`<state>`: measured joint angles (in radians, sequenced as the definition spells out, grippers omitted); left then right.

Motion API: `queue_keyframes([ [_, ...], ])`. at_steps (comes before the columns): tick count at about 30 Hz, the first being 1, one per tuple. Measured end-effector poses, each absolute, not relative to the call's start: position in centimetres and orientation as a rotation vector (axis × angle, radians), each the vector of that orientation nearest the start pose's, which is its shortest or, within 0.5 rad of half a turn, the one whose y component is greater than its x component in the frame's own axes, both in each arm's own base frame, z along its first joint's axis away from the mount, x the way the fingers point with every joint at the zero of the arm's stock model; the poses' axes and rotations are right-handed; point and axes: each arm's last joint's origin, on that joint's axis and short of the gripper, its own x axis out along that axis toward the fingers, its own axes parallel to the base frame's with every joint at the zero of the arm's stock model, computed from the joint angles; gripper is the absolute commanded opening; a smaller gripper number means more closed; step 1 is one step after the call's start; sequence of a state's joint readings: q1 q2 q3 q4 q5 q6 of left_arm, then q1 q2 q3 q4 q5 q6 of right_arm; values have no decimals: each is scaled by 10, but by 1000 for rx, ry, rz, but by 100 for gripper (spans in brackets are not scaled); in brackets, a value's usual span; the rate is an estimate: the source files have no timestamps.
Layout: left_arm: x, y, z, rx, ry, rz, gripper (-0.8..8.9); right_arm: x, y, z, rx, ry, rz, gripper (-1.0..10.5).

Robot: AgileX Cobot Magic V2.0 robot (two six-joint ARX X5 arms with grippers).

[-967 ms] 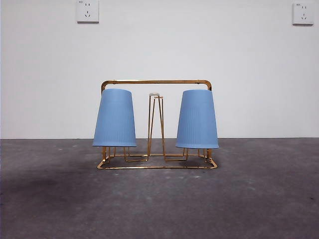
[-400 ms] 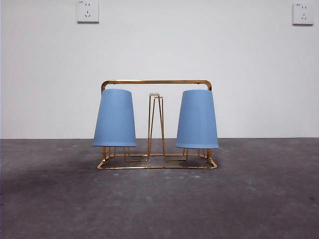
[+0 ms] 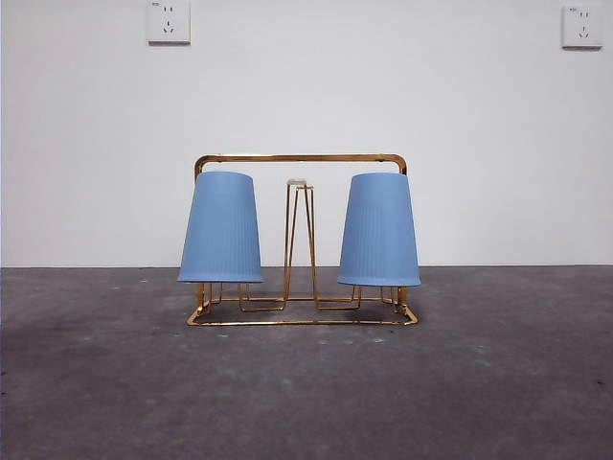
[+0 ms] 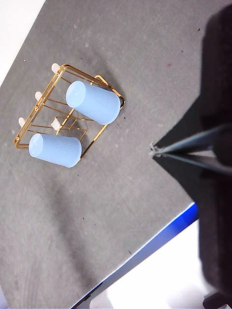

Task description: Pick up cup 1,put cup 1 in the cup rack,pick up cup 2,put cup 2 in the cup rack

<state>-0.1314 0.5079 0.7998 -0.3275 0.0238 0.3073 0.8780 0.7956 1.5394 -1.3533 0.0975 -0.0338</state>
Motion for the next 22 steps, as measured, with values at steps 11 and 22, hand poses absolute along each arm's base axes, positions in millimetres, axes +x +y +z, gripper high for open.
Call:
queue_keyframes([
  [11,96,-4,250,272,-31,-53,-4,37,40,447,-324,540,765,2],
  [22,98,-2,169,164,83,-13,-4,37,40,447,-324,540,765,2],
])
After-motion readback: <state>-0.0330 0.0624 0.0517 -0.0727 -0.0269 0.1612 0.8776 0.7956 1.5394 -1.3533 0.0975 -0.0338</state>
